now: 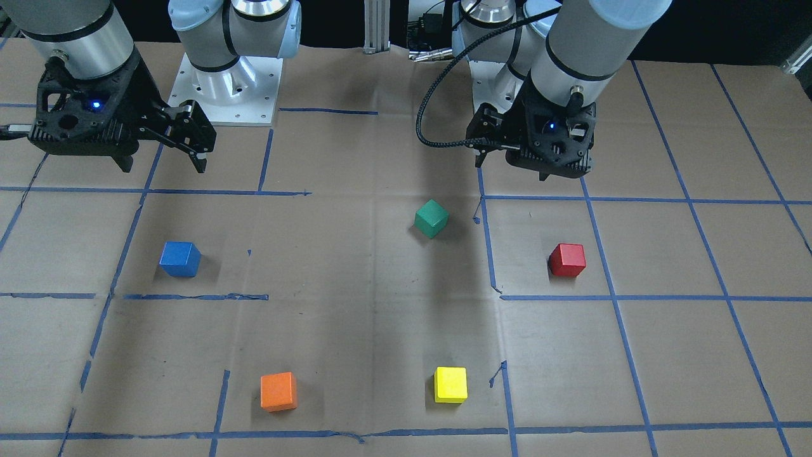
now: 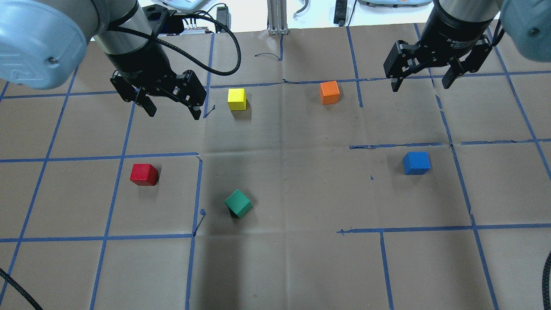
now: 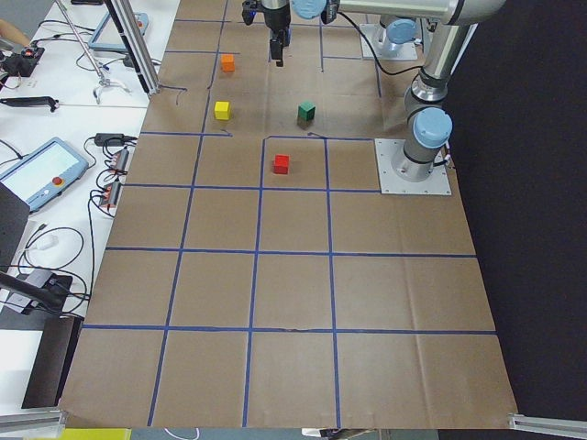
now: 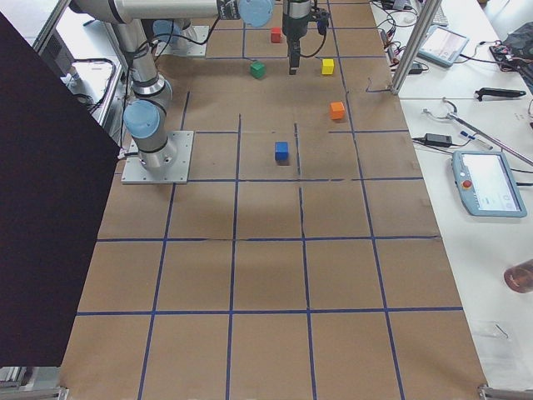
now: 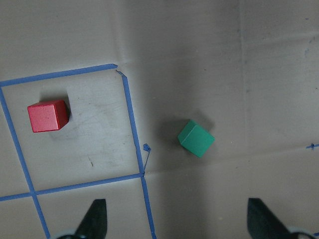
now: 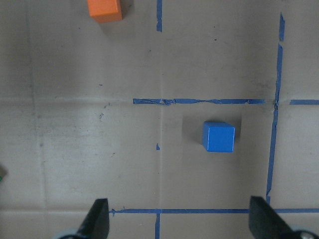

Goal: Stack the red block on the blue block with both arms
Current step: 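Move the left gripper down over the red cube, then close the left gripper on the red cube and lift it, then carry the red cube with the left gripper toward the table centre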

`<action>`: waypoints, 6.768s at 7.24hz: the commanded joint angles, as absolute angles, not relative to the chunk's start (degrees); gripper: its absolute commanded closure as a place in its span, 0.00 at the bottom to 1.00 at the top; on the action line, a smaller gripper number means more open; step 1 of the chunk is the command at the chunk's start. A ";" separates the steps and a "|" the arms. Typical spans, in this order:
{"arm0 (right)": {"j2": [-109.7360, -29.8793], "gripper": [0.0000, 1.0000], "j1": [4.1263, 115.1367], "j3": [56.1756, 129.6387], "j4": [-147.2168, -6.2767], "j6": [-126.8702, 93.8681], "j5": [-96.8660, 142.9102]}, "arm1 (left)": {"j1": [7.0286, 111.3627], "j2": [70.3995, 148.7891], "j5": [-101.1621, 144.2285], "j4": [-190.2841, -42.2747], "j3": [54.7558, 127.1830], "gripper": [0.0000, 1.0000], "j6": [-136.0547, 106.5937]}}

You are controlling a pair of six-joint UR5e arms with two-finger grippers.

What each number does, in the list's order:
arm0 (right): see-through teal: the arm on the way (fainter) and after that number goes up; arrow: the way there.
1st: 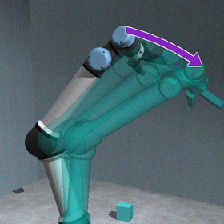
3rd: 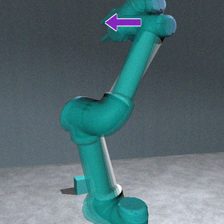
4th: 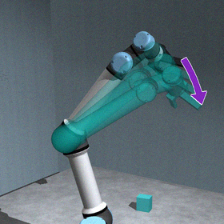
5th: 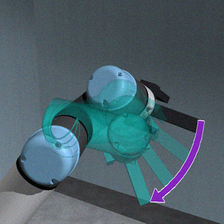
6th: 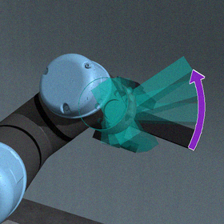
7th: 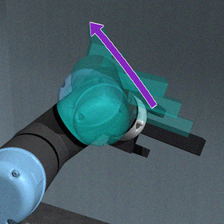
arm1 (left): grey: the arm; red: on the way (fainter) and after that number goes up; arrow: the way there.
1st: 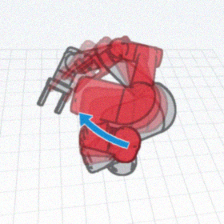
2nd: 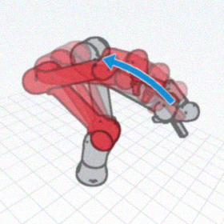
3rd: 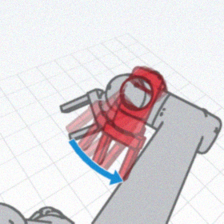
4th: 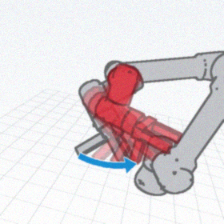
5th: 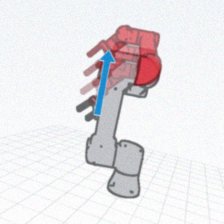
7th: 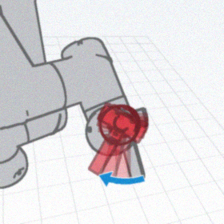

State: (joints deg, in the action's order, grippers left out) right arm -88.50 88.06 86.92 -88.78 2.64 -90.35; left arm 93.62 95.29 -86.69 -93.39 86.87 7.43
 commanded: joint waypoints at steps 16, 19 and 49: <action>-88.51 0.00 87.98 86.92 -88.51 2.72 -90.35 | 74.63 108.28 -94.22 -59.50 112.48 0.00 21.18; -88.51 0.00 87.89 86.92 -88.51 2.72 -90.35 | 72.86 108.63 -91.86 -59.33 113.73 0.00 22.06; -88.51 0.00 87.89 87.01 -88.59 2.81 -90.35 | 112.32 127.18 -85.34 -69.43 83.23 0.00 -10.37</action>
